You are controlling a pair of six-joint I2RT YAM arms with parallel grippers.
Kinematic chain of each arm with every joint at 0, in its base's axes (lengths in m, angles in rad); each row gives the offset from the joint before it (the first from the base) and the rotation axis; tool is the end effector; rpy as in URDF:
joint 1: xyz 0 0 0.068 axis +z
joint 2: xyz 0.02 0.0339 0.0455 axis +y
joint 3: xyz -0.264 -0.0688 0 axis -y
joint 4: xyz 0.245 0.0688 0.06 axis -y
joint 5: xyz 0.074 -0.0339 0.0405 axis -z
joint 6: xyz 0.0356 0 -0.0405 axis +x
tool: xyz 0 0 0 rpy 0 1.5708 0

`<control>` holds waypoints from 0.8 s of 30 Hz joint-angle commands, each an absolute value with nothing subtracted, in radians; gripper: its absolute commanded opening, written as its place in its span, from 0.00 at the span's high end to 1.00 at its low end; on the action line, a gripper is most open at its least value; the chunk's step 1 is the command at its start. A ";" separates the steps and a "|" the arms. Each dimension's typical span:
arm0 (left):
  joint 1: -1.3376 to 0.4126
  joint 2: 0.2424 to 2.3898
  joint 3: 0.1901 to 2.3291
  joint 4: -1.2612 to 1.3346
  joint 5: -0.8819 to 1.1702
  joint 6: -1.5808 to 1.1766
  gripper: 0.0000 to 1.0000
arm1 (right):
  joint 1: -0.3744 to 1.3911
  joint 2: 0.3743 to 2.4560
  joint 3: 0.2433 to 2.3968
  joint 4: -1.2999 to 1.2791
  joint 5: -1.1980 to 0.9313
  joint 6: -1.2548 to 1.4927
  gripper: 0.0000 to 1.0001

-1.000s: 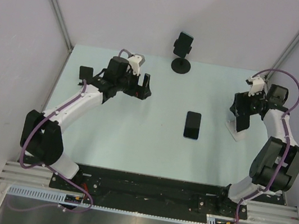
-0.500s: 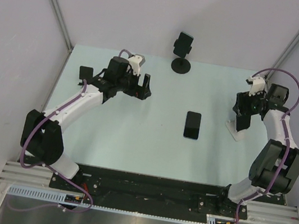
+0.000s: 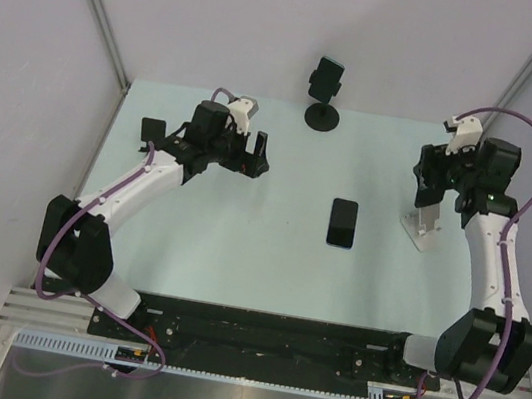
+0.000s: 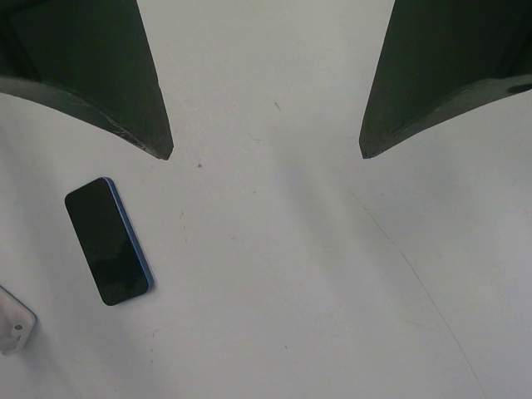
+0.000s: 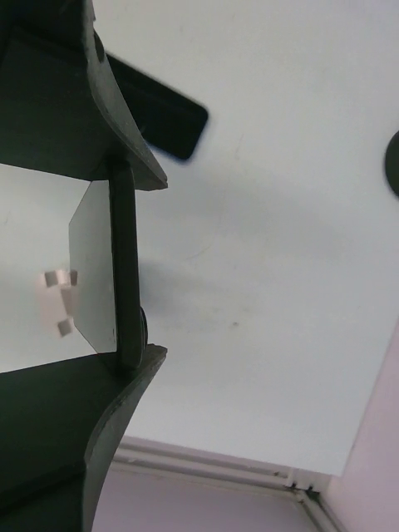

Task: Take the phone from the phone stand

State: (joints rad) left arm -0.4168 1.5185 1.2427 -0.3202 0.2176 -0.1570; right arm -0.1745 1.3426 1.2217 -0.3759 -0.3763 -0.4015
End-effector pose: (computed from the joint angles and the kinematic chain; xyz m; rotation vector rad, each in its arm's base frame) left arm 0.3154 -0.1480 0.3071 0.4117 2.1671 -0.5610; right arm 0.3025 -0.0400 0.3496 -0.4557 1.9783 0.0271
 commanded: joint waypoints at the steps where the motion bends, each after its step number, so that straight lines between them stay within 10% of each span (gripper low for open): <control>1: -0.425 1.508 1.244 -0.305 0.244 -0.150 0.00 | -0.068 1.261 1.266 -0.288 -0.312 -0.235 1.00; 24: -0.426 1.287 1.011 -0.313 0.147 -0.153 0.00 | 0.543 1.716 1.548 -0.680 0.038 0.327 1.00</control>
